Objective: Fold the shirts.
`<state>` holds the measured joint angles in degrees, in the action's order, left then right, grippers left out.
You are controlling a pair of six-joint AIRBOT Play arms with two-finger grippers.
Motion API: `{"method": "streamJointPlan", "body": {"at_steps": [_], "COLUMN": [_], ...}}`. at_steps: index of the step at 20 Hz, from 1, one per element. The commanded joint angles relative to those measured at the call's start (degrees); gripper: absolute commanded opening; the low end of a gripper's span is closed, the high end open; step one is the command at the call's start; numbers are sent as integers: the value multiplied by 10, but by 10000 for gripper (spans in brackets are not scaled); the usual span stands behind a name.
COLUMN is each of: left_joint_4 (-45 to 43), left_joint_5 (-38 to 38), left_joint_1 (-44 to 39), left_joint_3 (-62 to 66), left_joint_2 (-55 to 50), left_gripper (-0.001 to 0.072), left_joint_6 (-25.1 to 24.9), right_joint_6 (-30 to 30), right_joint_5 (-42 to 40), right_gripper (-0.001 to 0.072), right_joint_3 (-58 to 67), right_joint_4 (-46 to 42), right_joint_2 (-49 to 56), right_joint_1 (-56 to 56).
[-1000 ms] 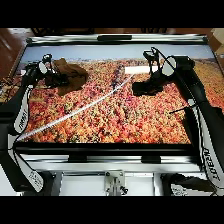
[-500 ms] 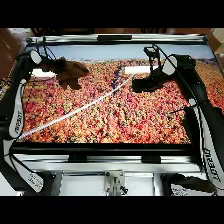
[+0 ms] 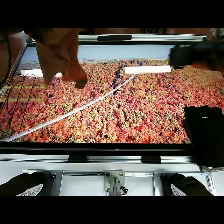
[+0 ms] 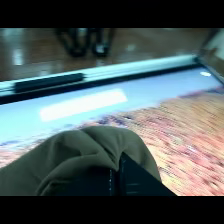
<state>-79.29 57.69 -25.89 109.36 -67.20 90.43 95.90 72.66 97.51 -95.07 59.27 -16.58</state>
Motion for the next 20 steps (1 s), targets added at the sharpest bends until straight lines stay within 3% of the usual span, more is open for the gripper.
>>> {"method": "streamJointPlan", "body": {"at_steps": [1,3,6,7,8,9,10,11,13,15,17,20], "left_joint_4": [-2,-2,-2,-1,10,22,26,24,23,7,-4,17], "left_joint_5": [17,-6,-95,-122,-129,-131,-131,-131,-96,11,117,143], "left_joint_1": [-114,-164,-223,-233,-235,-232,-225,-210,-154,-64,35,142], "left_joint_3": [-95,-176,-314,-341,-348,-344,-338,-336,-329,-322,-326,-368], "left_joint_2": [68,56,7,-15,-35,-52,-60,-61,-54,-54,-64,-84], "left_gripper": [35,36,37,78,310,666,720,720,720,720,720,720], "left_joint_6": [9,26,149,193,219,230,232,220,183,170,119,99], "right_joint_6": [32,44,57,56,56,56,55,50,36,12,-2,-2], "right_joint_5": [40,95,173,188,199,204,209,214,229,240,227,145], "right_gripper": [420,420,420,458,466,466,468,540,541,541,541,541], "right_joint_3": [6,6,-3,-8,-15,-23,-33,-44,-79,-138,-219,-339], "right_joint_4": [-57,-55,-56,-56,-56,-56,-56,-55,-55,-53,-31,60], "right_joint_2": [-82,-90,-77,-69,-60,-51,-40,-28,-2,17,27,36], "right_joint_1": [0,0,0,0,0,0,0,0,0,0,0,0]}}
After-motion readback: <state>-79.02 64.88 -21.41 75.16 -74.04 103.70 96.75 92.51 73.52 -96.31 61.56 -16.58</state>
